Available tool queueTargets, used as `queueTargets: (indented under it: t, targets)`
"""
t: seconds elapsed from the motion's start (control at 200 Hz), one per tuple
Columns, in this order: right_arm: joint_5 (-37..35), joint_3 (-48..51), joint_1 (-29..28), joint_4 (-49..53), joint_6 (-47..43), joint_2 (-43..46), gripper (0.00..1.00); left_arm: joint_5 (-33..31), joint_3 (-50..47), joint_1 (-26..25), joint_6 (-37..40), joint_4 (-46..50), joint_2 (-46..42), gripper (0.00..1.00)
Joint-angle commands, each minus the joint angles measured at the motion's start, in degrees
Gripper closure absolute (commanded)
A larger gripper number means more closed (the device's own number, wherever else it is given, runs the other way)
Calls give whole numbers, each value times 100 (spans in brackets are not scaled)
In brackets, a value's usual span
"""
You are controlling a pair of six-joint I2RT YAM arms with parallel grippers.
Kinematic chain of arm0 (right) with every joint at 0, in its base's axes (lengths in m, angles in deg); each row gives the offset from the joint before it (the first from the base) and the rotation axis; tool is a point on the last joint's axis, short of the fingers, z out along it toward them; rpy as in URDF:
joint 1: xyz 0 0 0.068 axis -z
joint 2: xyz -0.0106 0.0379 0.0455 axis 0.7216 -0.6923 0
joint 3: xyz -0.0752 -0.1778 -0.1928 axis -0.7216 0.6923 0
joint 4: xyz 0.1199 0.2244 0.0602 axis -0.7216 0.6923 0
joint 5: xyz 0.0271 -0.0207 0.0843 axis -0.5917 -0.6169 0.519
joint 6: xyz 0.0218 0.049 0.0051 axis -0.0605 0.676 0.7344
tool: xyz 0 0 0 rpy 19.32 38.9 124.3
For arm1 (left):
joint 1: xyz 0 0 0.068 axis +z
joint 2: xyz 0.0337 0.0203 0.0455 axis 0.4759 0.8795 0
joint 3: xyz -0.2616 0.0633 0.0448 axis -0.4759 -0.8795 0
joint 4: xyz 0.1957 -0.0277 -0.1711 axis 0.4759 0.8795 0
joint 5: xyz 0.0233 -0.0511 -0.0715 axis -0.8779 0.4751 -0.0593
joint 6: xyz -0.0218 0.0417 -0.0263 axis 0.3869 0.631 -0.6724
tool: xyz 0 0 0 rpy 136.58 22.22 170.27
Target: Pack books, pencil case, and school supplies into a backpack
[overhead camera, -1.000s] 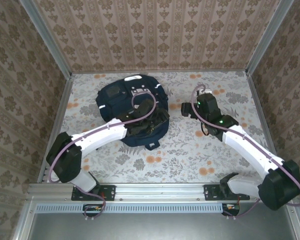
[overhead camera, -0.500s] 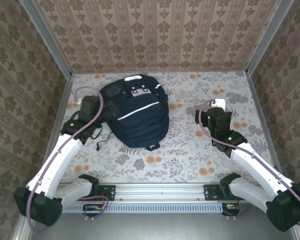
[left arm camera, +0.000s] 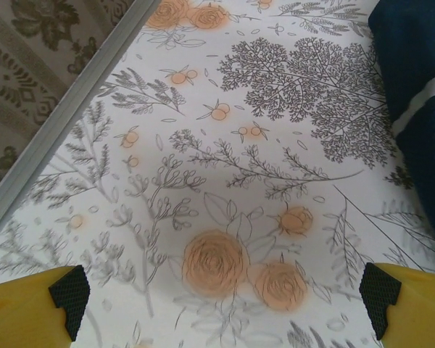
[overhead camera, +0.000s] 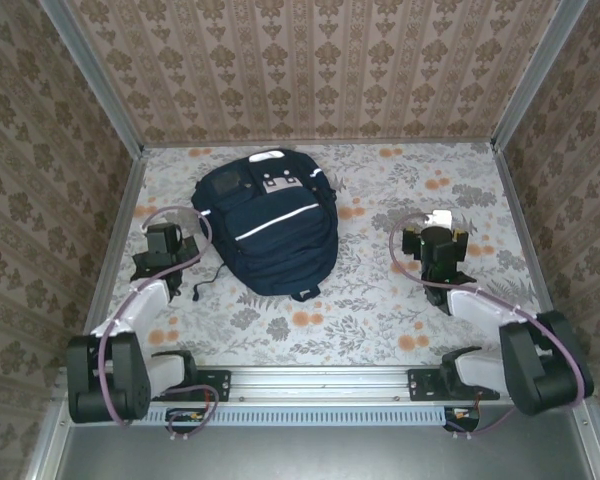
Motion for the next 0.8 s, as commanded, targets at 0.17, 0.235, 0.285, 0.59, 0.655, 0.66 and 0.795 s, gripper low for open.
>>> queueTargets:
  t: [0.17,0.235,0.285,0.59,0.655,0.66,0.795]
  targets:
    - [1101,116,519,-2192,-289,-1082,1,1165,-342,78,879,-3125,974,0]
    - [1344,284,664,-2661,-188,-1306,0,1339,-423,76,1119,-3455,1033,0]
    - [1493,365,724,-3086,-187,-1565,1,1427,-611,98,1229,-3965,1113,0]
    - [1763,143,805,-2593,-167,-1565,0,1732,-557,-56,1604,-4748,2010,0]
    - [1770,23,848,-2383,-125,-1569,1,1702,-550,-69,1616,-4721,2008,0]
    - [1778,25,854,-2389,-122,-1570,1,1695,-550,-71,1619,-4728,2009,0]
    - [1804,18,885,-2357,-94,-1553,0,1651,-546,-100,1614,-4698,1993,0]
